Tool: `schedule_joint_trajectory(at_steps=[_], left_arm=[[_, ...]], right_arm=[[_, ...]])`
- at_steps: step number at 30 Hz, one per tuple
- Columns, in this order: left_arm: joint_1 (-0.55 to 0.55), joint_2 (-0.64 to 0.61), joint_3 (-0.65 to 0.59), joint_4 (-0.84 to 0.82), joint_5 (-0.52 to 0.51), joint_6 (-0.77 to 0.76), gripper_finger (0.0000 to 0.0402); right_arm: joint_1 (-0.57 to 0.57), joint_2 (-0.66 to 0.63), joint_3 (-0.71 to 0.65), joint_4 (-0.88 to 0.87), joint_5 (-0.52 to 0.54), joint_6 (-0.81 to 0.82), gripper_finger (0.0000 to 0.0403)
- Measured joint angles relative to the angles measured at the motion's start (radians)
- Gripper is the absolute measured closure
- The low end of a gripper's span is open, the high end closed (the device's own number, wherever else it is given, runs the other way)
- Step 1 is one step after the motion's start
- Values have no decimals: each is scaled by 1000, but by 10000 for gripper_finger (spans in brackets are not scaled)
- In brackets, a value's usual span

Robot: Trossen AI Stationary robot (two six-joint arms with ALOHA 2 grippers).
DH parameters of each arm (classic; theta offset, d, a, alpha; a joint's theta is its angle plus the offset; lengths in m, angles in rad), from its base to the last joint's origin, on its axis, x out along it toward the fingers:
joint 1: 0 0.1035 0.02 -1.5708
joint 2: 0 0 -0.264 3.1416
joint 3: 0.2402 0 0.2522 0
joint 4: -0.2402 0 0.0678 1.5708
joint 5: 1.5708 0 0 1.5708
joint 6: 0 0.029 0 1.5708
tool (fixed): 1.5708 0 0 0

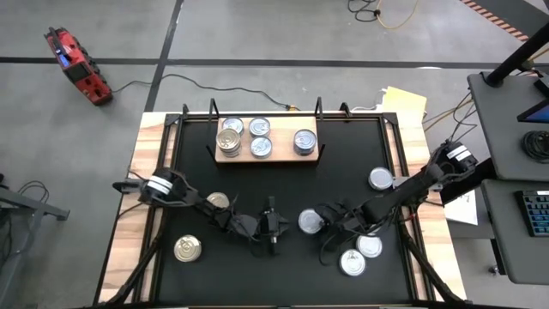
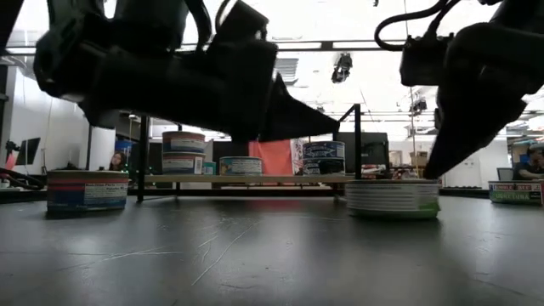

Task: Stack canned seafood by type on shelf
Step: Put the green tuna can on the shelf

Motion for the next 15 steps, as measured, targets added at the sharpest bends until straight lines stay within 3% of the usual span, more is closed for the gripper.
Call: schedule_joint_trajectory(at_steps=[5,15], left_arm=[[3,44,34,-12,1,3,401],[9,121,194,-179,7,55,401]], right_arm=[[1,-58,1,-134,-23,56,390],[1,-143,1,-166,-48,48,390]])
